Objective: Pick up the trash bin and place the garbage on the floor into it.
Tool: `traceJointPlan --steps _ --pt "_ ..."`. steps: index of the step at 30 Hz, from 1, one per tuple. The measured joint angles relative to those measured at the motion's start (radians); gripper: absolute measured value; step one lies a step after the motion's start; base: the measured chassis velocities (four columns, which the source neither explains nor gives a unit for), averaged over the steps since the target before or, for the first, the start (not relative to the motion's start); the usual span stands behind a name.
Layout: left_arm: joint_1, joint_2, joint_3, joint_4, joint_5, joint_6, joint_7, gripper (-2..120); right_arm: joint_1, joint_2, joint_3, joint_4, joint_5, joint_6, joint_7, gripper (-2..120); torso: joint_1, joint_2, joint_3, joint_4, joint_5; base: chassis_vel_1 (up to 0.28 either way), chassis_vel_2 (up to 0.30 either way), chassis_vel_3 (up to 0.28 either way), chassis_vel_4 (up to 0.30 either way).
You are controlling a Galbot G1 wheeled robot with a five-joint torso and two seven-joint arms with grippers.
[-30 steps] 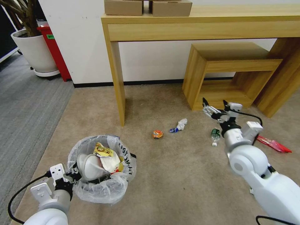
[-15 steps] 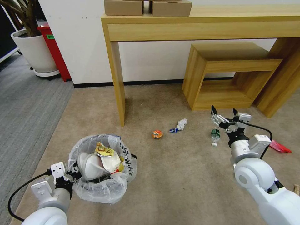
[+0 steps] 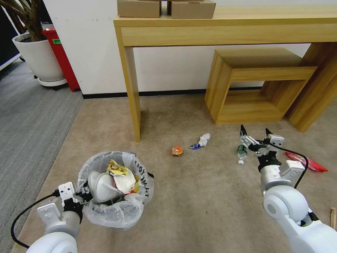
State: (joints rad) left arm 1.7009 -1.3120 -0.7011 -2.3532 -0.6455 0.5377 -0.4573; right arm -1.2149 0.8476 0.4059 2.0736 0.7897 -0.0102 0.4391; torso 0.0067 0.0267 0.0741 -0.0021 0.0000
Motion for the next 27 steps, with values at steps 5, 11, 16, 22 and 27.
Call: traceJointPlan --steps 5,11,16,22,27 --pt "-0.003 0.014 -0.001 0.004 -0.002 0.000 0.001 1 -0.016 0.029 0.006 -0.002 -0.038 0.003 0.004 100 0.000 0.000 0.000 0.0000 0.0000 -0.101 0.078 0.092 -0.101" --pt "-0.009 0.017 0.003 0.013 -0.003 -0.003 0.001 1 -0.042 0.059 0.023 -0.004 -0.076 0.006 -0.002 100 0.000 0.000 0.000 0.0000 -0.0001 -0.184 0.182 0.180 -0.187" --pt "-0.017 0.018 0.006 0.017 -0.003 -0.006 0.001 1 -0.074 0.070 0.050 -0.014 -0.098 0.015 -0.018 100 0.000 0.000 0.000 -0.0002 0.0000 -0.188 0.191 0.180 -0.189" --pt "-0.006 0.010 0.008 0.017 0.008 -0.013 0.003 1 -0.086 0.078 0.051 -0.014 -0.108 0.022 -0.026 100 0.000 0.000 0.000 -0.0002 0.0000 -0.147 0.148 0.143 -0.139" --pt "0.007 0.003 0.006 0.011 0.016 -0.018 0.006 1 -0.086 0.078 0.050 -0.012 -0.109 0.023 -0.026 100 0.000 0.000 0.000 -0.0002 0.0000 -0.148 0.159 0.148 -0.150"
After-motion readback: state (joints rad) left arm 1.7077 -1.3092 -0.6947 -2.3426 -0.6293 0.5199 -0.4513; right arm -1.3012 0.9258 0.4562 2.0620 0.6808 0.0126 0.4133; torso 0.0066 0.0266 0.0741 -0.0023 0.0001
